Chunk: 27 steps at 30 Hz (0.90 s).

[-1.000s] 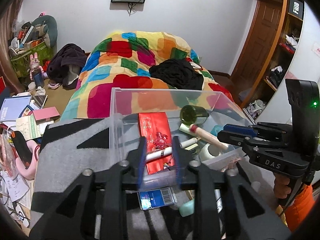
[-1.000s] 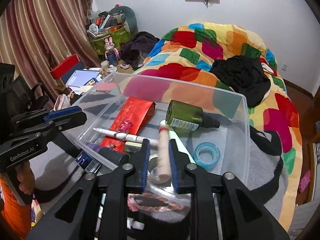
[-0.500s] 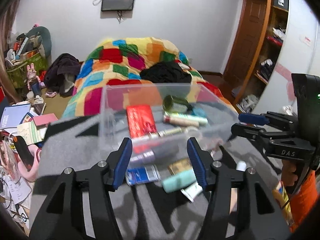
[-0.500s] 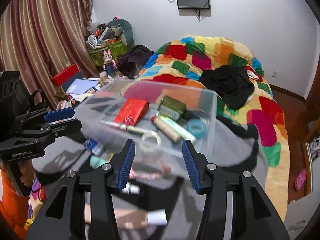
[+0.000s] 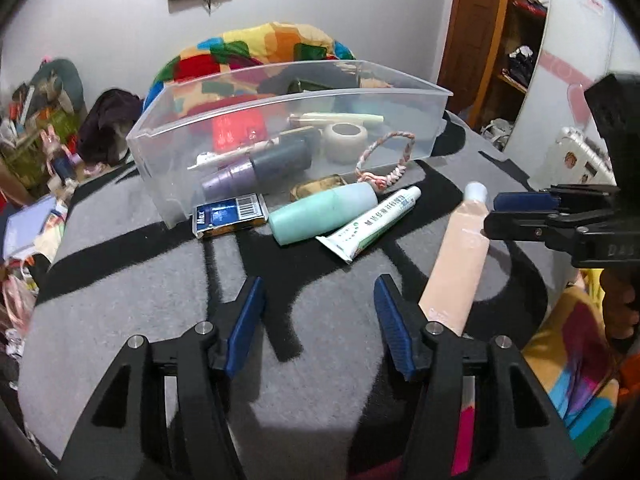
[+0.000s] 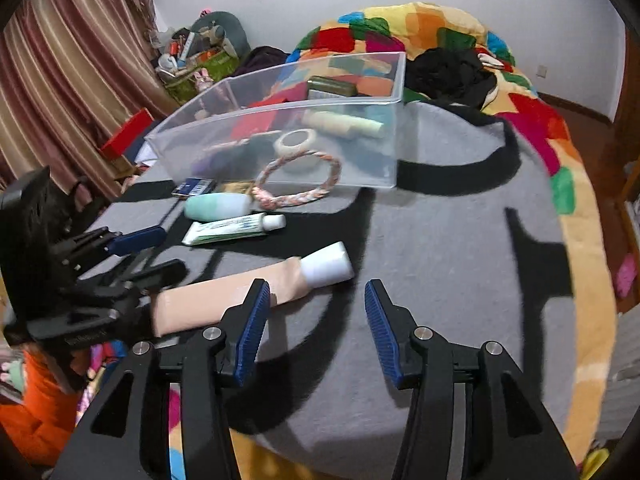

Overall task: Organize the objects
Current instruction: 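Grasp the white toothpaste tube with the left tool while the right tool grasps the flat beige foundation tube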

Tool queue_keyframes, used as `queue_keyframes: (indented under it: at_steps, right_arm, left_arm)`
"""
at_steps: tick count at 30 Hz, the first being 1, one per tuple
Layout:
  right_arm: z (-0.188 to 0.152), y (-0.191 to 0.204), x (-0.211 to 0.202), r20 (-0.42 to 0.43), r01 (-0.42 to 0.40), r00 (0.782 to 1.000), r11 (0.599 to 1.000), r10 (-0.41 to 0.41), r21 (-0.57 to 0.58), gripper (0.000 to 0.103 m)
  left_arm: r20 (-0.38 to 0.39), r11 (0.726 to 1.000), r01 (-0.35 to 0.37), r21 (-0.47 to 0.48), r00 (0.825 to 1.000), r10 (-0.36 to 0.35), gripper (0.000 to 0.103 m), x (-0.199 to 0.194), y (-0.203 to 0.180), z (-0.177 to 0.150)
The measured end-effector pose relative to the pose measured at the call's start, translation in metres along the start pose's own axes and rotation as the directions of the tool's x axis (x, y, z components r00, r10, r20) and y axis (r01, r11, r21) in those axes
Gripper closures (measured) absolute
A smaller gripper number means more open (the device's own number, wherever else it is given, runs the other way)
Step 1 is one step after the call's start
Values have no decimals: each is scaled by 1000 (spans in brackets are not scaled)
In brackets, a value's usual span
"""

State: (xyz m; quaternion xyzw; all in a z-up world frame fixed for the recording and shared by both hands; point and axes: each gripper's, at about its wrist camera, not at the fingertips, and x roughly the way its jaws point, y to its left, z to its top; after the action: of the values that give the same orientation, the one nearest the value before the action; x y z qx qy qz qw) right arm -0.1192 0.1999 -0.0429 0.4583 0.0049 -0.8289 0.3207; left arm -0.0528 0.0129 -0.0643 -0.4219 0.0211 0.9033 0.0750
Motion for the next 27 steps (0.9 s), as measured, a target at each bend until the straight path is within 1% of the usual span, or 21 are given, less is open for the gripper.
queue_keyframes:
  at_steps: [1,2,4,5,6,8,10,12,13,14,17,20,22,24,25,27]
  right_arm:
    - [0,2,1,-1,-10,1000,1000,10,3,54]
    - [1,3,3,-5,-24,1000,1000,24,7,54]
    - [1,9,9,-17,-46,999,999,46,12,53]
    - [2,13,12,-18,-38,999,999,38,5,51]
    - [0,17,12,-11,-24,1000,1000,24,-3,51]
    - [2,20,14,-1,-10,1000,1000,9,-9,51]
    - [3,18,15,5,0,1000,1000,0,-4,58]
    - [3,16,15,15,29,999,999,-28,-16,76]
    - [3,15,15,19,46,999,999,-46,-26,79]
    - [3,14,14,25,46,999,998,-45,-33,82]
    - [4,10,11,35,37,999,999,-36,-37,85]
    - [6,9,7,52,66,997,996,-63,-58,86]
    - [9,8,4,65,94,994,993,-90,-77,86]
    - [11,7,0,79,130,989,987,-123,-96,86]
    - [12,7,-2,80,134,989,985,-126,-107,86]
    - [13,7,-3,71,135,989,982,-126,-134,86]
  left_arm:
    - [0,1000,18,-3,1000,-18,45,0,-3,0]
    - [-2,1000,31,-4,1000,-31,40,1,-5,2]
    - [0,998,58,6,998,-58,35,3,-15,3]
    - [1,998,67,16,998,-67,31,4,-21,4]
    - [7,997,71,39,997,-71,30,5,-30,3]
    - [17,994,78,72,997,-79,30,3,-41,1]
    - [14,992,98,79,995,-99,30,2,-44,3]
    - [22,994,85,67,996,-87,30,0,-39,6]
    - [28,995,78,56,996,-80,30,-2,-35,7]
    - [34,997,73,32,997,-74,30,-4,-28,11]
    - [42,998,63,-15,997,-62,30,-7,-11,17]
    - [32,998,53,-32,998,-52,30,-1,-1,24]
    - [4,997,70,-37,998,-70,30,8,2,29]
    - [-42,994,102,-47,994,-104,34,20,2,33]
    - [-61,991,125,-53,990,-129,37,24,1,34]
    - [-55,990,130,-46,990,-133,40,26,-4,35]
